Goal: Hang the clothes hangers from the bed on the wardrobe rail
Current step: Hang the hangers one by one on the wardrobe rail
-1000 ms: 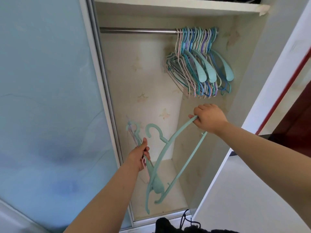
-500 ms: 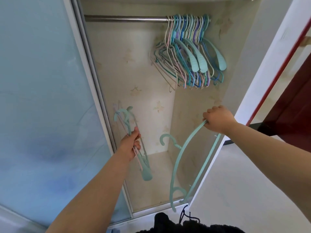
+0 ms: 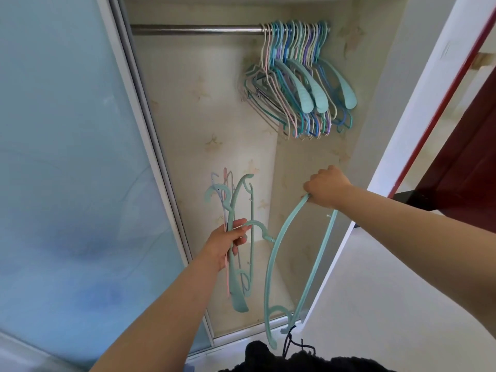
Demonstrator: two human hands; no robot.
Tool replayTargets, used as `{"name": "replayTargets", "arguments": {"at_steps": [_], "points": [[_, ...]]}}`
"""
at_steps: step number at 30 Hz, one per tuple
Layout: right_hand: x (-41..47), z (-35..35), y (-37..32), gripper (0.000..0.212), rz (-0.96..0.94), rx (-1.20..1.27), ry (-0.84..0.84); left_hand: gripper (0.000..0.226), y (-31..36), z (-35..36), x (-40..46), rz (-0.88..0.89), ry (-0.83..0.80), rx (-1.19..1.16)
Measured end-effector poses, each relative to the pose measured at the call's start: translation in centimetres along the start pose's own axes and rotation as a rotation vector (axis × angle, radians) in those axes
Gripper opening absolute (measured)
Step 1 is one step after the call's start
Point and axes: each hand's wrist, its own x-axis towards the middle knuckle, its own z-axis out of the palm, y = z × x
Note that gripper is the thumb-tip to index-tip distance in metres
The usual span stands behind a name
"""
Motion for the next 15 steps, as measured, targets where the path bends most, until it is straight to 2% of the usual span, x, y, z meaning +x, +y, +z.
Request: {"name": "replayTargets", "arguments": {"at_steps": [5, 9, 12, 15], "points": [[-0.4, 0.2, 0.3, 0.060, 0.017, 0.332, -0.271, 0.014, 0.5, -0.5, 0.4, 0.024, 0.031, -0.076], [-0.9, -0.2, 1.1, 0.055, -0.033, 0.503, -0.383, 0.008, 1.1, -1.5, 1.0, 0.040, 0.050, 0.010], [-1.2, -0.7, 2.4, 0.048, -0.021, 0.511, -0.502, 0.031, 1.5, -2.4, 1.4, 0.074, 0.123, 0.067], [-1.6, -1.8, 3.1, 0.042, 0.015, 0.498, -0.584, 0.044, 2.0, -3.1, 2.0, 0.044, 0.182, 0.006]]}}
